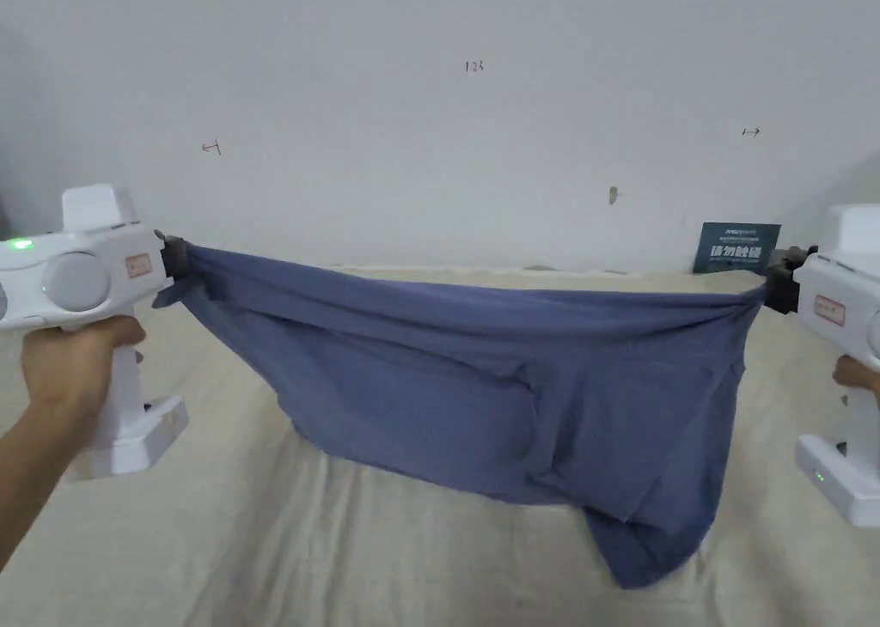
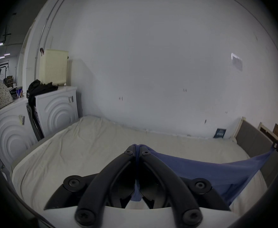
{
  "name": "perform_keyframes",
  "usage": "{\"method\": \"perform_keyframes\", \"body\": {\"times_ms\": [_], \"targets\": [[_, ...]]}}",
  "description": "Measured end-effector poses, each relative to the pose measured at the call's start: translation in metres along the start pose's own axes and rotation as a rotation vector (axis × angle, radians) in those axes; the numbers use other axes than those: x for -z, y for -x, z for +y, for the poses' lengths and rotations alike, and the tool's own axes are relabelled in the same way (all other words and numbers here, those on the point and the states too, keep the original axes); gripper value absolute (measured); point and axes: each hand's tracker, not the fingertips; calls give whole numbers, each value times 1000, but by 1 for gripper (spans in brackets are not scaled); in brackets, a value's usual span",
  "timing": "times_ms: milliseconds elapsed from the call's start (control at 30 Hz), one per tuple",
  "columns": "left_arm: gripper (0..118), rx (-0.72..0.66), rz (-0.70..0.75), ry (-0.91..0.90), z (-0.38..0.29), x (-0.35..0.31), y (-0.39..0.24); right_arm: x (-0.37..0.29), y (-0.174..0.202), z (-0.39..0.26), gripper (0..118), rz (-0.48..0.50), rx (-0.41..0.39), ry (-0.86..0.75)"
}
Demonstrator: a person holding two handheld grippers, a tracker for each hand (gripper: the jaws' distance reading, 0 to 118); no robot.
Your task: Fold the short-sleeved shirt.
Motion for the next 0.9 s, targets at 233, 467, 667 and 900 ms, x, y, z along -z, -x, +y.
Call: {"method": "perform_keyframes", "body": {"times_ms": [233, 467, 667, 900], "targets": [[3, 7, 20, 241, -136, -13, 24, -24, 15, -116, 8, 30, 68, 200], [3, -26, 62, 453, -262, -91, 63, -93, 17, -238, 8, 42, 131, 379], [3, -37, 85, 525, -276, -129, 65, -159, 17, -304, 8, 43, 157, 468], [3, 36, 114, 644, -335, -212, 85, -197, 21, -355, 8, 24, 156, 597]]}}
